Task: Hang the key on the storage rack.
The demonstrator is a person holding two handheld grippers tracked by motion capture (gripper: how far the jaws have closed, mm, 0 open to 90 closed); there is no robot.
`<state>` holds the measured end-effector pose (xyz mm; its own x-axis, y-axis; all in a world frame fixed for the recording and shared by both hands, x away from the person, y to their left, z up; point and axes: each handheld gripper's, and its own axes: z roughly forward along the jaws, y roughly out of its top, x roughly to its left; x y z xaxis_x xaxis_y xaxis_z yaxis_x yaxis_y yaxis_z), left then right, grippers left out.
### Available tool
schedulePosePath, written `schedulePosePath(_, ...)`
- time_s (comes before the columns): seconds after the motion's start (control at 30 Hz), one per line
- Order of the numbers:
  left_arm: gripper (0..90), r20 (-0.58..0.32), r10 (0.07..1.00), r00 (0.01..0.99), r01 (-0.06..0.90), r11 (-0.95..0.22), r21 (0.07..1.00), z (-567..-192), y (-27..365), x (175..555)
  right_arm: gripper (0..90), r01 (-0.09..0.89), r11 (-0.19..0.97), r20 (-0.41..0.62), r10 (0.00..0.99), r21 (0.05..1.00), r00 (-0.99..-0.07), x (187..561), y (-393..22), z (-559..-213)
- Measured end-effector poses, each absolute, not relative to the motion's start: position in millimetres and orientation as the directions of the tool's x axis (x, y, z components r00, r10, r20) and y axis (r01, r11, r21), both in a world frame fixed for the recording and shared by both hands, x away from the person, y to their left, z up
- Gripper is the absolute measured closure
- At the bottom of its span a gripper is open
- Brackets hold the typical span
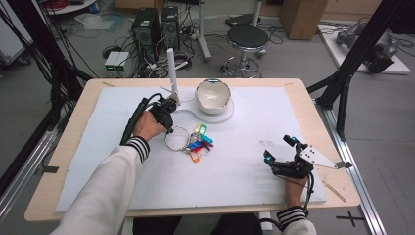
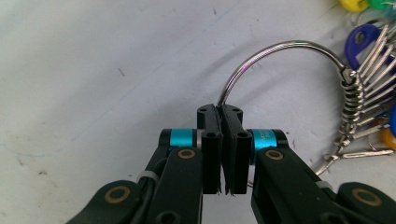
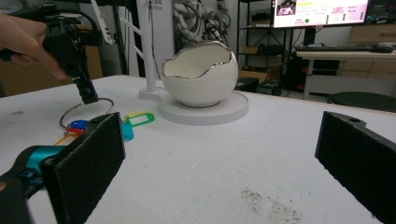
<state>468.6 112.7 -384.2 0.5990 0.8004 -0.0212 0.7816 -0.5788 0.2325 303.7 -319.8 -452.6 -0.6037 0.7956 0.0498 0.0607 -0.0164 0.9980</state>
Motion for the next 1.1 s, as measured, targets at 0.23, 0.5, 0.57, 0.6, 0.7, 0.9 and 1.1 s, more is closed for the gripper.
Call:
schedulePosePath(0.23, 86.7, -0.048, 0.735, 0.676, 0.706, -0.628, 0.326, -367, 121, 460, 1.0, 0.064, -0.017, 0.052, 0.795, 0.998, -0.604, 304, -320, -453)
schedulePosePath(0.5, 87.2, -0.120, 0.669, 0.733, 0.641, -0.622, 0.450, -347, 132, 449, 1.0, 0.057, -0.012, 0.044, 0.796, 0.998, -0.604, 304, -320, -453)
schedulePosePath(0.57, 87.3, -0.129, 0.636, 0.761, 0.609, -0.630, 0.482, -342, 134, 446, 1.0, 0.056, -0.012, 0.043, 0.796, 0.998, -0.604, 304, -320, -453)
schedulePosePath(0.6, 87.4, -0.135, 0.625, 0.769, 0.598, -0.628, 0.498, -341, 134, 444, 1.0, 0.056, -0.010, 0.042, 0.796, 0.998, -0.604, 304, -320, -453)
schedulePosePath(0.7, 87.5, -0.121, 0.579, 0.806, 0.544, -0.646, 0.536, -335, 135, 440, 1.0, 0.056, -0.010, 0.042, 0.796, 0.998, -0.604, 304, -320, -453)
schedulePosePath(0.9, 87.6, -0.092, 0.516, 0.851, 0.452, -0.633, 0.628, -325, 137, 432, 1.0, 0.054, -0.007, 0.038, 0.796, 0.999, -0.604, 304, -320, -453)
schedulePosePath(1.1, 87.6, -0.046, 0.497, 0.867, 0.373, -0.584, 0.721, -312, 149, 427, 1.0, 0.055, -0.009, 0.041, 0.796, 0.998, -0.604, 304, -320, -453)
